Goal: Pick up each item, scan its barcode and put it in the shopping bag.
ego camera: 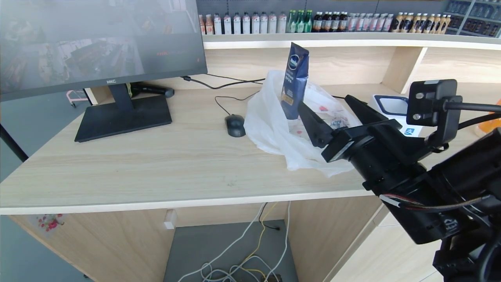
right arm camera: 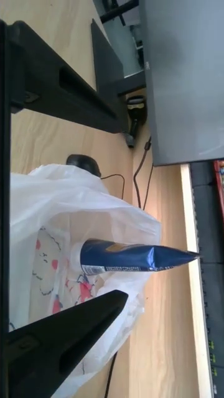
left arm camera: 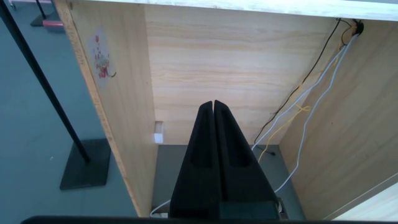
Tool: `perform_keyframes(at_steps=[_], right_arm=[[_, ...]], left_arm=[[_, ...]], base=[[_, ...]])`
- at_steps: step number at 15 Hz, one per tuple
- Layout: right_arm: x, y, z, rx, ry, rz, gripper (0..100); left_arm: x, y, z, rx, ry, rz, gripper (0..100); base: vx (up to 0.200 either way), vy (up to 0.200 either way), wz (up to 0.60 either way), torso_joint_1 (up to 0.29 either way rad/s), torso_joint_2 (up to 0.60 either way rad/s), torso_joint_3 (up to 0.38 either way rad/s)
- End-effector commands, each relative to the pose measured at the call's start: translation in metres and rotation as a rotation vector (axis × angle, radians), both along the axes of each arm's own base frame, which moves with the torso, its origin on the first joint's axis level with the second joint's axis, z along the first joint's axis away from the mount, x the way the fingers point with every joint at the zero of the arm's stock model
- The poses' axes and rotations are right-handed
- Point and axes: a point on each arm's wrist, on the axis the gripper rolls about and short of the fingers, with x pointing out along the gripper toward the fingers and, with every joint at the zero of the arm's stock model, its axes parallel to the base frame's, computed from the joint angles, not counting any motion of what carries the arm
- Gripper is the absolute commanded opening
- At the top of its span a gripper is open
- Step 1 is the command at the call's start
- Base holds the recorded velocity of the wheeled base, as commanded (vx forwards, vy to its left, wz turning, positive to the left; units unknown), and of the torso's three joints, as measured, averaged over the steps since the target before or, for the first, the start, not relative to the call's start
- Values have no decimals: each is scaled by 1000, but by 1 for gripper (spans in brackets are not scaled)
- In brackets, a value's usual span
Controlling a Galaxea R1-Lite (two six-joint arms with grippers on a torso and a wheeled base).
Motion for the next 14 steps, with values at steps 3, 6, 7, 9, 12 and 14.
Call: perform_keyframes(at_steps=[3,6,7,9,12,14], right_arm=[[-2,-2,3,16,-1,-15,100],[-8,-6,11,37,-21,-8,100],[-9,-7,13,43,-26,-8,100],[-11,-9,13,43,-26,-8,100],[-11,-9,13,43,-26,-8,100],[-10,-9,13,42,-25,-10,100]], left_arm=[[0,0,0,2,0,-1,0],[0,0,0,-4,0,0,0],[0,0,0,-3,0,0,0],[0,0,0,-1,0,0,0],[0,0,0,2,0,0,0],[0,0,0,-1,0,0,0]], base=[[0,0,0,0,0,0],[-67,0,0,-1,1,1],[-200,0,0,7,2,2],[-100,0,0,1,4,1],[0,0,0,0,0,0],[0,0,0,0,0,0]])
